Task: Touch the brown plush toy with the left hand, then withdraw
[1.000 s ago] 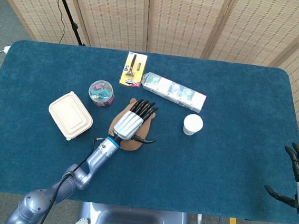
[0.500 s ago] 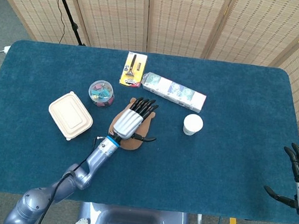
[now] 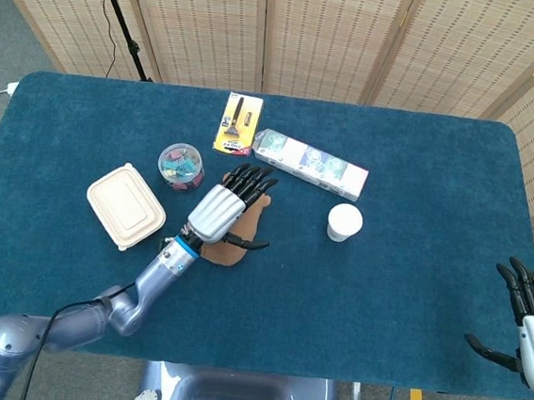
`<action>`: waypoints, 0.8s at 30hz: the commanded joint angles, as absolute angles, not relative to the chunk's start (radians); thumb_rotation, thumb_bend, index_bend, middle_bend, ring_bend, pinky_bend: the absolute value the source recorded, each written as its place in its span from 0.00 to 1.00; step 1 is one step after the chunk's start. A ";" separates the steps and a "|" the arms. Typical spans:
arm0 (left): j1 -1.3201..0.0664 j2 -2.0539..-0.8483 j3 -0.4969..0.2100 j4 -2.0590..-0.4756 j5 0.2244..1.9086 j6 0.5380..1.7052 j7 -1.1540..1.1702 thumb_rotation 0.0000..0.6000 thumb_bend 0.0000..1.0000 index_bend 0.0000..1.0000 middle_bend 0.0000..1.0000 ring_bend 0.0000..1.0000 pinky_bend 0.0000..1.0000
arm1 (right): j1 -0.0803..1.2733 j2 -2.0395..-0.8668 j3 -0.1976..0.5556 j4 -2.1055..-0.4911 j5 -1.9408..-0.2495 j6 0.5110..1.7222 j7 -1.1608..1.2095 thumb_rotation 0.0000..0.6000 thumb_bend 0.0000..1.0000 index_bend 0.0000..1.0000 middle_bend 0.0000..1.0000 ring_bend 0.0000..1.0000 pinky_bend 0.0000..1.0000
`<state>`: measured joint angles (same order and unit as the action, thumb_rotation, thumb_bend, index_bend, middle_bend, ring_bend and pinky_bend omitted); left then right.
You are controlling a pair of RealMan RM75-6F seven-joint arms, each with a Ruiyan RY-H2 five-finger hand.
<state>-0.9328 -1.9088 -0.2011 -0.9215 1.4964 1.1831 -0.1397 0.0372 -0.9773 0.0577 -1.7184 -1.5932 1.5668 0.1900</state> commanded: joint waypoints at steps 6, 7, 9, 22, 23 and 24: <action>-0.768 -1.475 -0.170 -1.535 1.401 1.189 0.137 0.01 0.00 0.00 0.00 0.00 0.00 | 0.039 -0.985 0.049 -1.727 -1.606 1.561 0.163 1.00 0.00 0.00 0.00 0.00 0.00; -0.755 -1.447 -0.166 -1.568 1.394 1.193 0.148 0.01 0.00 0.00 0.00 0.00 0.00 | 0.039 -0.986 0.048 -1.728 -1.608 1.560 0.160 1.00 0.00 0.00 0.00 0.00 0.00; -0.726 -1.390 -0.154 -1.626 1.383 1.205 0.170 0.01 0.00 0.00 0.00 0.00 0.00 | 0.040 -0.988 0.045 -1.731 -1.612 1.560 0.153 1.00 0.00 0.00 0.00 0.00 0.00; -0.367 -1.146 0.055 -1.646 1.473 1.477 -0.085 0.02 0.00 0.00 0.00 0.00 0.00 | 0.032 -0.998 0.043 -1.739 -1.626 1.581 0.096 1.00 0.00 0.00 0.00 0.00 0.00; -0.358 -1.148 0.058 -1.635 1.480 1.485 -0.096 0.02 0.00 0.00 0.00 0.00 0.00 | 0.032 -0.999 0.044 -1.739 -1.623 1.581 0.093 1.00 0.00 0.00 0.00 0.00 0.00; -0.343 -1.153 0.062 -1.619 1.485 1.497 -0.111 0.02 0.00 0.00 0.00 0.00 0.00 | 0.032 -0.999 0.046 -1.738 -1.619 1.581 0.088 1.00 0.00 0.00 0.00 0.00 0.00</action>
